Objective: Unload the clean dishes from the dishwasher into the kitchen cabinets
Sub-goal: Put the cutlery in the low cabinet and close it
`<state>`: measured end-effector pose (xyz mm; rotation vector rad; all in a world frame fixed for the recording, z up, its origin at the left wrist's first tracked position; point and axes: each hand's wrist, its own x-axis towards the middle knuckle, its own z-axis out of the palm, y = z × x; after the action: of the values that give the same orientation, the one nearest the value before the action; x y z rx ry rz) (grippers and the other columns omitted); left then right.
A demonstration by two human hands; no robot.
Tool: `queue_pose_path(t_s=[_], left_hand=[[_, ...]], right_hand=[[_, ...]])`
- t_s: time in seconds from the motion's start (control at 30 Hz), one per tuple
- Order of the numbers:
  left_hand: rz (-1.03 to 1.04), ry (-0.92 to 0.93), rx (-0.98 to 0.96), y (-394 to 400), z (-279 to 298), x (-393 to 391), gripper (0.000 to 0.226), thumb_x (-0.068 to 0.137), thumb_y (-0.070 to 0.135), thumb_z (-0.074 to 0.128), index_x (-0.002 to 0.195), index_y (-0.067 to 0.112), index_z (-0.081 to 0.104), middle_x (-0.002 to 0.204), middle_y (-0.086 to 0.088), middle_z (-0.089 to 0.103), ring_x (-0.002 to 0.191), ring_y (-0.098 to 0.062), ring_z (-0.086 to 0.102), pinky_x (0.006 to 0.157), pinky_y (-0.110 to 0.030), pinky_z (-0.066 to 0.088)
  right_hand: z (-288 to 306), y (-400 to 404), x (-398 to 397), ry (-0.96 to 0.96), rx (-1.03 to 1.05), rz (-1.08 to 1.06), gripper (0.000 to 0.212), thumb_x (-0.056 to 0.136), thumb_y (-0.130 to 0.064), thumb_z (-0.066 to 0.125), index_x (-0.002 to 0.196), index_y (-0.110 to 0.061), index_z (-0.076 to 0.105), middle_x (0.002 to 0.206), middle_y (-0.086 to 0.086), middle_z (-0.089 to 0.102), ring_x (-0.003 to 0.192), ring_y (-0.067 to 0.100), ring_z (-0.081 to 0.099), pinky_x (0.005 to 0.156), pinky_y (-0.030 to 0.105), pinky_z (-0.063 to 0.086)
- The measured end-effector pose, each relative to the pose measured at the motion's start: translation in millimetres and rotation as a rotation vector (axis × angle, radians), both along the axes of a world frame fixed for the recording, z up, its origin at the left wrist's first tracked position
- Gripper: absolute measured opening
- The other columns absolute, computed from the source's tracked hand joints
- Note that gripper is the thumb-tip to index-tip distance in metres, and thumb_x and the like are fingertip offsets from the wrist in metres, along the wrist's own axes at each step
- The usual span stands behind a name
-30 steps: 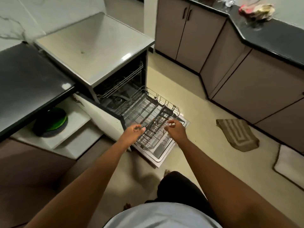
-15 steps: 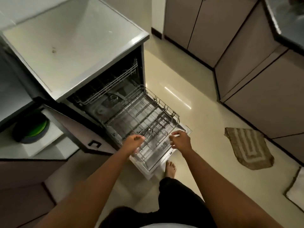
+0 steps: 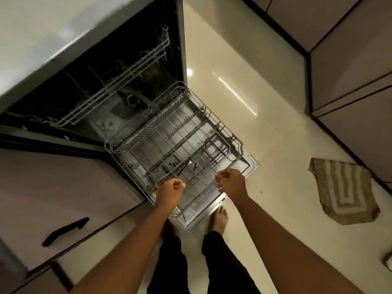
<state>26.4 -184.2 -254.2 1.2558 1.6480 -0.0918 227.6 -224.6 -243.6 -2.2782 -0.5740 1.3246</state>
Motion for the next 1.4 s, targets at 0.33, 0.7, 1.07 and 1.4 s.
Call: queue_pose_path(t_s=[0.33, 0.7, 1.07, 1.4], left_hand=[[-0.083, 0.041, -0.018, 29, -161, 30, 0.029, 0.095, 0.025, 0.060, 0.123, 0.017, 0.057, 0.118, -0.004, 0.063, 0.092, -0.013, 0.060, 0.062, -0.018, 0.043], [-0.207, 0.277, 0.072, 27, -239, 49, 0.022, 0.091, 0.031, 0.064, 0.109, 0.020, 0.061, 0.110, -0.005, 0.064, 0.094, -0.019, 0.060, 0.074, -0.035, 0.055], [-0.404, 0.394, 0.310, 22, -229, 45, 0.021, 0.099, 0.028, 0.051, 0.114, 0.019, 0.063, 0.113, 0.002, 0.063, 0.083, -0.008, 0.053, 0.066, -0.018, 0.039], [0.100, 0.121, 0.231, 15, -188, -14, 0.004, 0.092, 0.021, 0.064, 0.095, 0.021, 0.067, 0.082, 0.010, 0.065, 0.071, -0.005, 0.060, 0.059, -0.025, 0.053]], right_hand=[[-132, 40, -6, 0.082, -0.011, 0.023, 0.009, 0.092, -0.006, 0.066, 0.087, -0.013, 0.067, 0.076, 0.010, 0.071, 0.068, 0.028, 0.072, 0.071, 0.043, 0.062], [-191, 41, 6, 0.126, -0.033, -0.068, 0.014, 0.096, -0.006, 0.061, 0.090, -0.016, 0.068, 0.077, 0.007, 0.071, 0.069, 0.023, 0.072, 0.069, 0.043, 0.062], [-197, 43, 16, 0.128, -0.010, -0.089, 0.012, 0.096, -0.003, 0.058, 0.101, -0.007, 0.069, 0.086, 0.013, 0.072, 0.071, 0.024, 0.072, 0.070, 0.044, 0.063], [-193, 56, -19, 0.132, -0.022, 0.000, 0.008, 0.096, -0.009, 0.061, 0.098, -0.012, 0.068, 0.088, 0.008, 0.072, 0.077, 0.021, 0.073, 0.067, 0.032, 0.061]])
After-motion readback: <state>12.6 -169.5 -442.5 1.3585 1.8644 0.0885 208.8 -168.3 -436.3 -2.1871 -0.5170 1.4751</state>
